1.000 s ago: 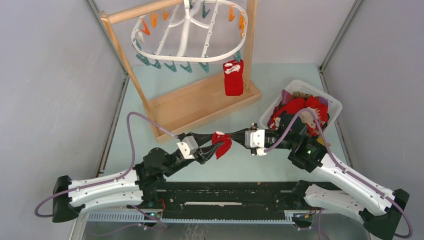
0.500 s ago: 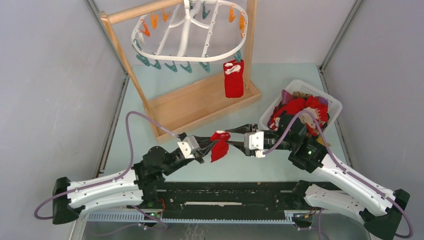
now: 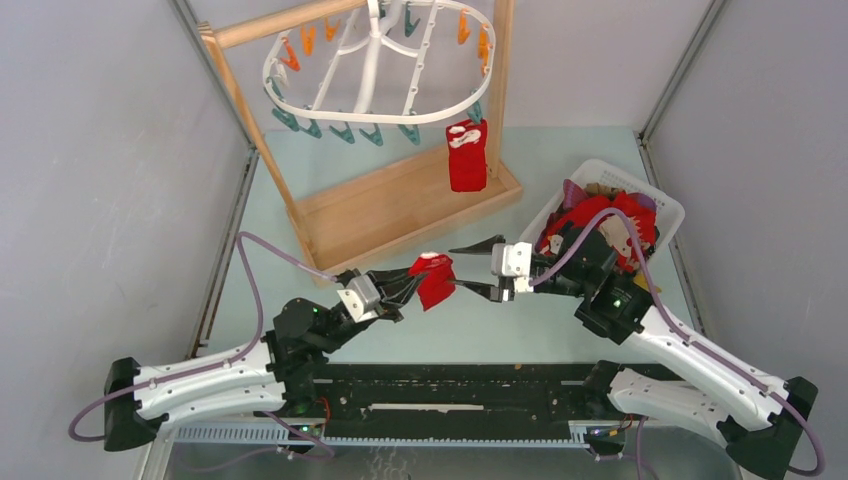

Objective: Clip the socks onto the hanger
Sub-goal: Pick up the sock from the bin.

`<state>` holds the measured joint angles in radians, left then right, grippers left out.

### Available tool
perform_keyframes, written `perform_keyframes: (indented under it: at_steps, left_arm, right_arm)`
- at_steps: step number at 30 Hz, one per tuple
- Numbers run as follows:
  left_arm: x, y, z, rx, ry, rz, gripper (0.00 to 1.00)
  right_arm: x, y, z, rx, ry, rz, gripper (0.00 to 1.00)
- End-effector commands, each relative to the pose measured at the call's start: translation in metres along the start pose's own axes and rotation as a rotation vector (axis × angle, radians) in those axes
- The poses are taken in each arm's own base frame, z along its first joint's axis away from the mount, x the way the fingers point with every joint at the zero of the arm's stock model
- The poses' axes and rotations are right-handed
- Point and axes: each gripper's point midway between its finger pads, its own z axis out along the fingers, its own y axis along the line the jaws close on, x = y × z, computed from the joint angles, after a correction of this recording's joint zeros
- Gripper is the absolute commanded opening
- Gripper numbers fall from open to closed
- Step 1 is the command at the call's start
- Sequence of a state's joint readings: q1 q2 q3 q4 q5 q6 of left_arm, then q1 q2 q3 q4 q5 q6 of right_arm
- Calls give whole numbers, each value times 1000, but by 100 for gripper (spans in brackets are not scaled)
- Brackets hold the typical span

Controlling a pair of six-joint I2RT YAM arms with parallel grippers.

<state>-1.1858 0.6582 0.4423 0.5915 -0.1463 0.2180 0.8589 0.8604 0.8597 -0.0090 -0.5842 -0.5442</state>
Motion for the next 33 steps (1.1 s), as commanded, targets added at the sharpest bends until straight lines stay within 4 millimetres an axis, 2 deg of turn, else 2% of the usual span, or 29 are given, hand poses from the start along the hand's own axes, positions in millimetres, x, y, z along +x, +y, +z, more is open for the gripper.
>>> perform_keyframes:
  at_steps: [1,4,11,15,19,22,23,25,30,33]
  left_arm:
    - [-16,4,3,-18,-79,-15,0]
    - [-20,4,4,-15,-95,-27,0]
    - [-22,2,5,-10,-109,-51,0]
    - [-21,-1,5,2,-108,-71,0]
    - [-21,-3,5,9,-110,-82,0]
    - [-22,-4,4,15,-113,-85,0]
    - [-22,-4,5,16,-112,-86,0]
    - [-22,-4,5,17,-111,-86,0]
    - [-22,-6,7,23,-108,-88,0]
    - [-21,-7,10,27,-103,-91,0]
  right_arm:
    - [-20,-15,5,57,-69,13,54]
    - [-23,-17,6,58,-80,3,48]
    - [-27,-15,7,46,-96,-19,17]
    - [-30,-14,6,37,-107,-25,7]
    - [-29,-11,5,27,-105,-11,8]
    - [-31,-12,4,33,-110,-13,29]
    - [-32,-13,4,35,-112,-15,34]
    - [-34,-13,4,37,-121,-17,36]
    - [-37,-12,6,32,-134,-16,34]
    - [-38,-11,7,25,-139,-17,19]
